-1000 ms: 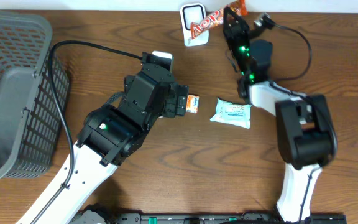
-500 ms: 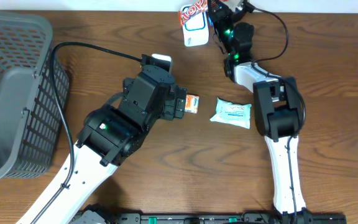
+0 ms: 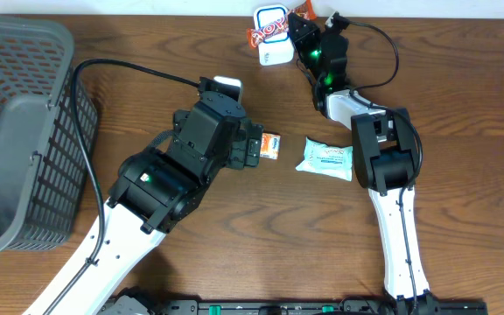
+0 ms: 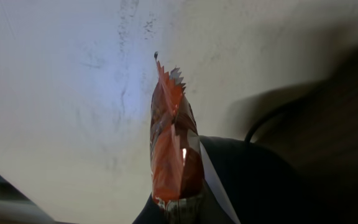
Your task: Scan the item barcode
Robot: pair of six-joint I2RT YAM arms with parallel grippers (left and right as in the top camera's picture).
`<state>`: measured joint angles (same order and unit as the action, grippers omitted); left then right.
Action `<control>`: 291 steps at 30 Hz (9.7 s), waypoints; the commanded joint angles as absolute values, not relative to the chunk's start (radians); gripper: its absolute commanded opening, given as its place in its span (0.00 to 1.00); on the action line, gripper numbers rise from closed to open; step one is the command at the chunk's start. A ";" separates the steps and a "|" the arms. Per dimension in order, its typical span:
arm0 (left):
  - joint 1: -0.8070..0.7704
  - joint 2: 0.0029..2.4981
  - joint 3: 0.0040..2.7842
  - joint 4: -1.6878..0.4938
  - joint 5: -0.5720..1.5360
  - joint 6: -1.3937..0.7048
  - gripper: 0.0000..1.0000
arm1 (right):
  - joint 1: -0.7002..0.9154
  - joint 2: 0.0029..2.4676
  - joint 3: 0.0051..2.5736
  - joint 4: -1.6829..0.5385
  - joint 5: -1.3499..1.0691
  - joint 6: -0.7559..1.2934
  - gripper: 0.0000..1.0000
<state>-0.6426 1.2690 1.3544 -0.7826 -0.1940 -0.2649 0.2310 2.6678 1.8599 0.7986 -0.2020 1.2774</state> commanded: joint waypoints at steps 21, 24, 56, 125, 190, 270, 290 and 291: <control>-0.640 1.274 1.361 -0.812 -0.211 -0.263 0.96 | 0.044 1.946 1.891 -0.492 0.295 0.625 0.01; -0.640 1.274 1.361 -0.811 -0.211 -0.263 0.95 | 0.007 1.876 1.891 -0.682 0.404 0.591 0.01; -0.640 1.274 1.361 -0.811 -0.211 -0.263 0.95 | -0.693 2.230 1.731 -0.661 0.139 0.082 0.74; -0.640 1.274 1.361 -0.811 -0.211 -0.263 0.95 | -0.067 1.921 1.105 -0.739 -0.744 0.469 0.01; -0.640 1.274 1.361 -0.811 -0.211 -0.263 0.95 | -0.183 1.921 1.156 -1.045 -1.562 0.230 0.01; -0.640 1.274 1.361 -0.811 -0.211 -0.263 0.95 | 0.316 2.035 1.243 -0.749 -0.001 -0.520 0.08; -0.640 1.274 1.361 -0.811 -0.211 -0.263 0.95 | 0.347 1.913 1.316 -0.754 0.140 -0.397 0.99; -0.640 1.274 1.361 -0.811 -0.211 -0.263 0.95 | 0.353 1.913 1.316 -0.751 0.161 -0.397 0.99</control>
